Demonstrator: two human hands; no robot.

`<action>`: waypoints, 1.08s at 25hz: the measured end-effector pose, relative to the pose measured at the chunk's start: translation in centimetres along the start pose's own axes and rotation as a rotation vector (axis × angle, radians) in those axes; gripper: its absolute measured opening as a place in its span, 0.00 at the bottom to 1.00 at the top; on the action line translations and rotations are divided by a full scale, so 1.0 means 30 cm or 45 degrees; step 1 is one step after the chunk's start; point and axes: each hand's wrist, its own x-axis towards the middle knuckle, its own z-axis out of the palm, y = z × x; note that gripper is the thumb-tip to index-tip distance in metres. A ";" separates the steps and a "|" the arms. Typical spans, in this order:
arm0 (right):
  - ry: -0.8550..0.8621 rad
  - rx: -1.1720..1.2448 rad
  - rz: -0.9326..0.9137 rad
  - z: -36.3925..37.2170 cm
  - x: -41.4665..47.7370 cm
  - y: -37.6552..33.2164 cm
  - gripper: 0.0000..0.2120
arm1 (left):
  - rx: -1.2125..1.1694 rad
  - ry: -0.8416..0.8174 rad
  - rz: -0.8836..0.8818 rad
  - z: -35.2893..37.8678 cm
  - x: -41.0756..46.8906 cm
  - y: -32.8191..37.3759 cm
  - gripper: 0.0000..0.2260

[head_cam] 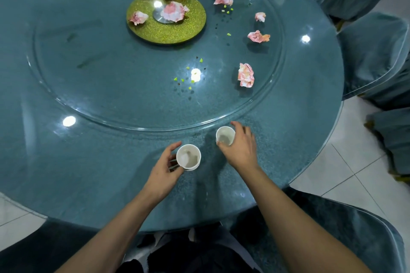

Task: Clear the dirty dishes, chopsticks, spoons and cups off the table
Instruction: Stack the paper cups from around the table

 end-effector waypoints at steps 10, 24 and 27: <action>-0.122 -0.054 -0.026 0.050 0.034 0.028 0.32 | -0.052 0.013 -0.013 0.007 -0.015 0.002 0.28; -0.191 0.532 -0.459 -0.078 -0.181 -0.168 0.34 | -0.080 -0.057 0.022 0.003 -0.008 0.023 0.29; -0.288 0.420 -0.465 -0.051 -0.200 -0.169 0.35 | -0.076 -0.081 0.024 -0.001 -0.007 0.025 0.28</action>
